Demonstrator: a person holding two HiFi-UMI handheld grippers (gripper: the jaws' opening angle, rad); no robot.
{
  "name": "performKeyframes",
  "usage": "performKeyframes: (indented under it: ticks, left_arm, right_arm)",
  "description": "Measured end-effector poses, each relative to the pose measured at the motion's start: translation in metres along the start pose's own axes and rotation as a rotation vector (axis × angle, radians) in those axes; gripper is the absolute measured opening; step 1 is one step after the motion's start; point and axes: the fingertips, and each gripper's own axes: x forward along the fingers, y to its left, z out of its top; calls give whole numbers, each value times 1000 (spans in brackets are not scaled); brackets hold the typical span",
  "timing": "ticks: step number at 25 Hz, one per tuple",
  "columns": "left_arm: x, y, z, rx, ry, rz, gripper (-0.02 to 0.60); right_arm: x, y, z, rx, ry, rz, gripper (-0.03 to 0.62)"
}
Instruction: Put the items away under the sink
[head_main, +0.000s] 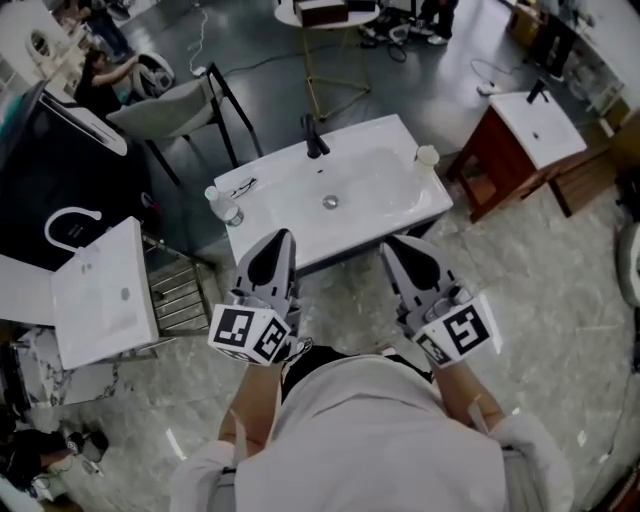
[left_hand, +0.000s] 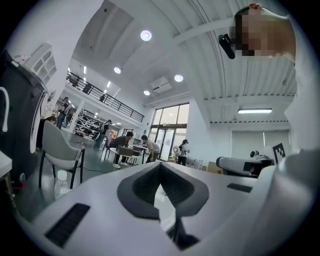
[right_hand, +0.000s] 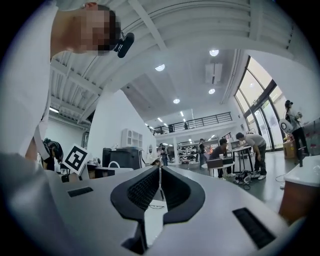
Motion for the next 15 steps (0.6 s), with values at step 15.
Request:
performKeyframes:
  ticks: [15]
  left_arm:
    - [-2, 1, 22, 2, -33, -40, 2]
  right_arm:
    - [13, 13, 37, -80, -96, 16, 40]
